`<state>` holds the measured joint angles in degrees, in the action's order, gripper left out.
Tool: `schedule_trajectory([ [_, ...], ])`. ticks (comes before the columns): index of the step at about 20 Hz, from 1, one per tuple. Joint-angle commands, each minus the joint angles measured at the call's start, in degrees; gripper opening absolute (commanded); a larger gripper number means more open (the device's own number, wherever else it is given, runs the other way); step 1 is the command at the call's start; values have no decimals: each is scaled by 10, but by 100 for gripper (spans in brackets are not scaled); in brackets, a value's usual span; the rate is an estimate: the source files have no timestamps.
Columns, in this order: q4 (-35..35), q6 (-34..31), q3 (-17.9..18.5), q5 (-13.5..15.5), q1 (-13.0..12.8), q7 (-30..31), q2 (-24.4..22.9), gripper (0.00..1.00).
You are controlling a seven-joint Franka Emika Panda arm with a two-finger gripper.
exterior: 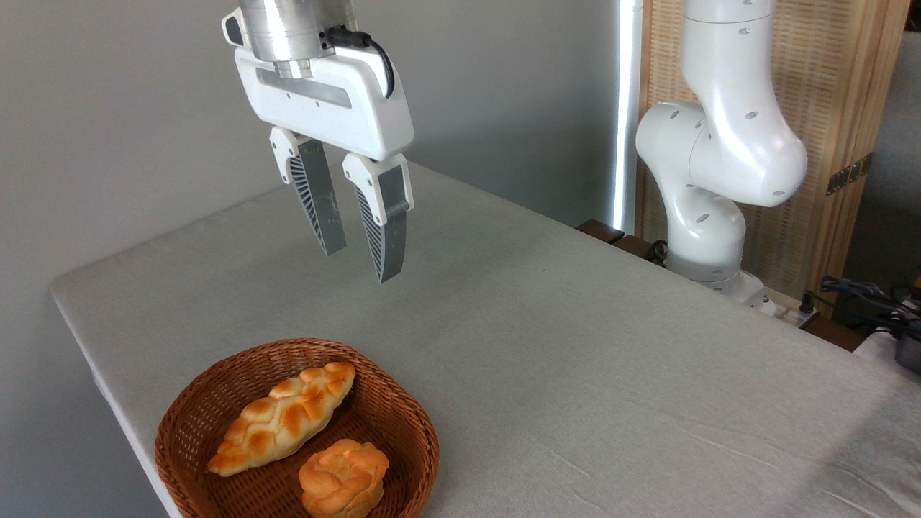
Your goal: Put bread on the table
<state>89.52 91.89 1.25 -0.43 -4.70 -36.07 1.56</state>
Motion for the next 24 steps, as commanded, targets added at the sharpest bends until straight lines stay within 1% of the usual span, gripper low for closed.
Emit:
schedule_trajectory([
  [1,5,29,10,8,0,1,11,100],
  [3,11,55,10,8,0,1,17,100],
  [6,48,141,11,5,0,3,34,100],
  [8,68,199,21,5,1,4,43,100],
  [9,72,217,24,6,1,6,50,100],
  [13,101,263,24,2,1,12,64,100],
  [15,116,285,24,0,18,7,65,100],
  [16,122,297,24,-4,20,3,67,100],
  [17,126,305,24,-16,21,2,74,100],
  [18,127,308,24,-27,21,2,81,100],
  [21,130,309,24,-47,21,3,97,100],
  [22,130,309,24,-53,21,3,99,100],
  [24,130,309,24,-54,21,3,102,100],
])
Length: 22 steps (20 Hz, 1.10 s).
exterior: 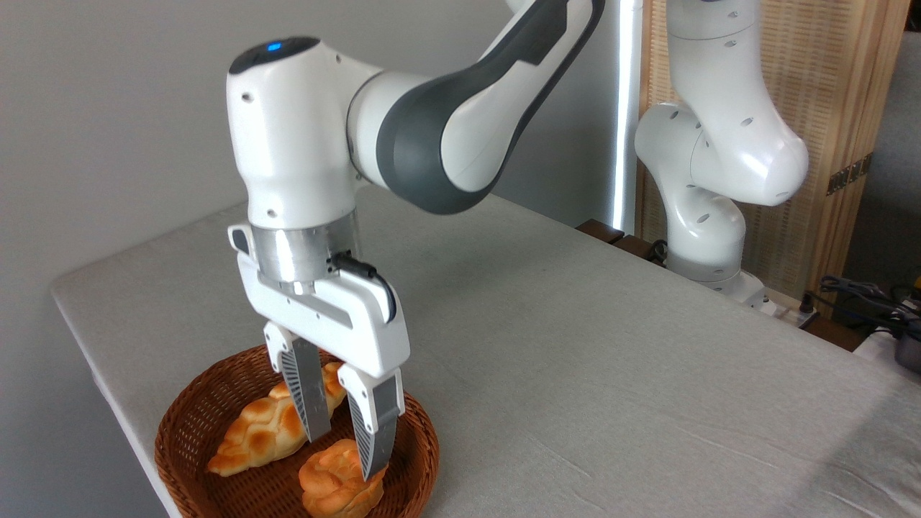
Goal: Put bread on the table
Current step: 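Lower the gripper into the basket and close it on the round orange bun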
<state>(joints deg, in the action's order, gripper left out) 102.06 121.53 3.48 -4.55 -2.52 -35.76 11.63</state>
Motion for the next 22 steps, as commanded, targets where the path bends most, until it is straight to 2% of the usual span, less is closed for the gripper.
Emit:
schedule_trajectory([
  [1,6,13,1,-13,-1,-1,2,100],
  [6,11,15,0,-26,-1,0,5,100],
  [10,39,65,-1,-27,-1,2,7,100],
  [11,39,68,-1,-27,-1,2,7,97],
  [13,40,70,-1,-27,-1,2,8,84],
  [15,40,71,-1,-27,-1,0,8,62],
  [17,40,71,-1,-27,-1,-1,8,46],
  [19,39,71,-1,-27,-1,-2,8,39],
  [20,40,71,-1,-27,-1,-4,9,25],
  [21,40,70,-2,-27,-1,-11,9,14],
  [22,40,68,-1,-27,-1,-19,9,13],
])
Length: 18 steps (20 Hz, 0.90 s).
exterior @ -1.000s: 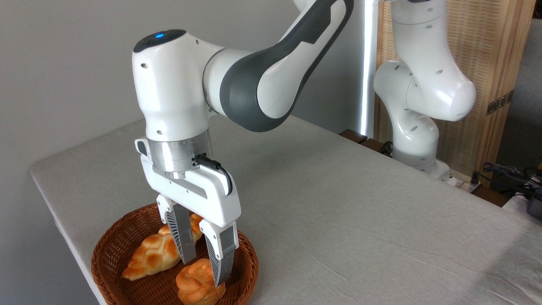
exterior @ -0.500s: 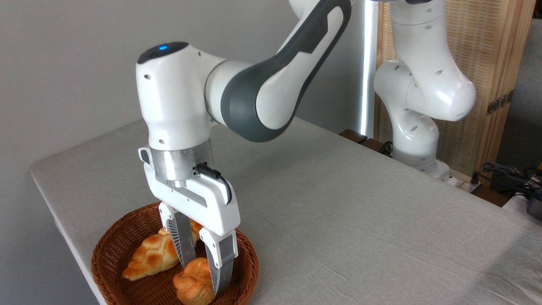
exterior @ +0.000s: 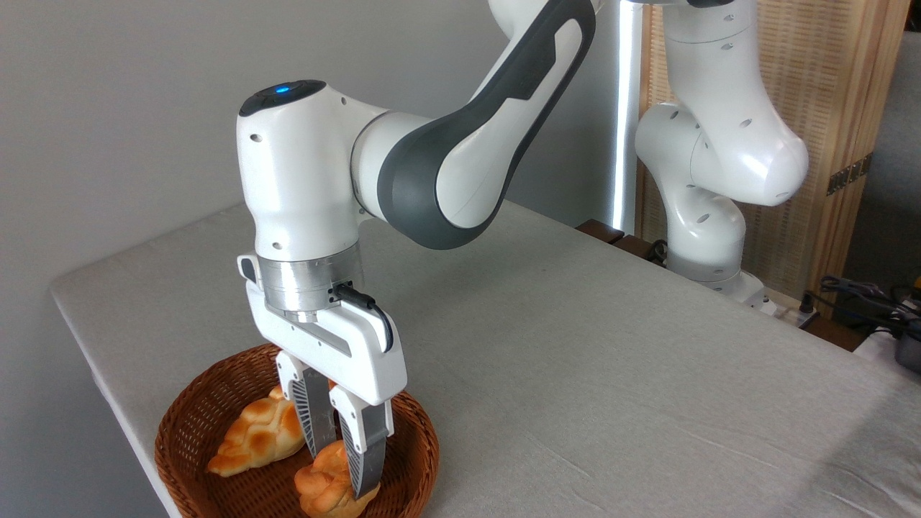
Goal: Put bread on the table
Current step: 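Lower the gripper into the basket and close it on the round orange bun, then lift the orange bun out of the basket and carry it onto the table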
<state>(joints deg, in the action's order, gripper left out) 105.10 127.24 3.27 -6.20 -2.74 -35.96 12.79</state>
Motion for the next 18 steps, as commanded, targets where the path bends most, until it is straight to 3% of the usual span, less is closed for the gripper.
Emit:
schedule_trajectory([
  [1,10,9,0,-10,1,-18,-3,13],
  [10,-2,-5,-4,4,11,-14,-10,13],
  [15,-26,-63,-6,48,27,-17,-36,14],
  [18,-24,-84,-2,98,27,-18,-81,14],
])
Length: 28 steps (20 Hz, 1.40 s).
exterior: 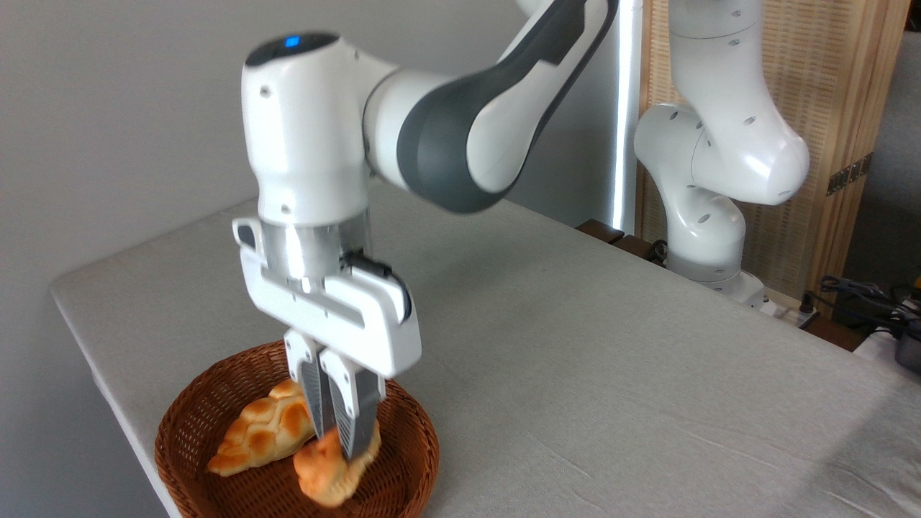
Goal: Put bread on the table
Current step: 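Lift the orange bun out of the basket and carry it onto the table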
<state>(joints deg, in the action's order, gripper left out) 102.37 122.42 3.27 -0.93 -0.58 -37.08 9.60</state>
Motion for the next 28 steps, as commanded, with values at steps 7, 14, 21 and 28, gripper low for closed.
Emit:
schedule_trajectory([
  [7,50,-170,-4,67,-3,-42,-160,20],
  [14,214,-162,78,63,-137,-92,-280,32],
  [21,243,-162,140,8,-254,-99,-257,51],
  [28,270,-143,140,-28,-277,-97,-244,98],
])
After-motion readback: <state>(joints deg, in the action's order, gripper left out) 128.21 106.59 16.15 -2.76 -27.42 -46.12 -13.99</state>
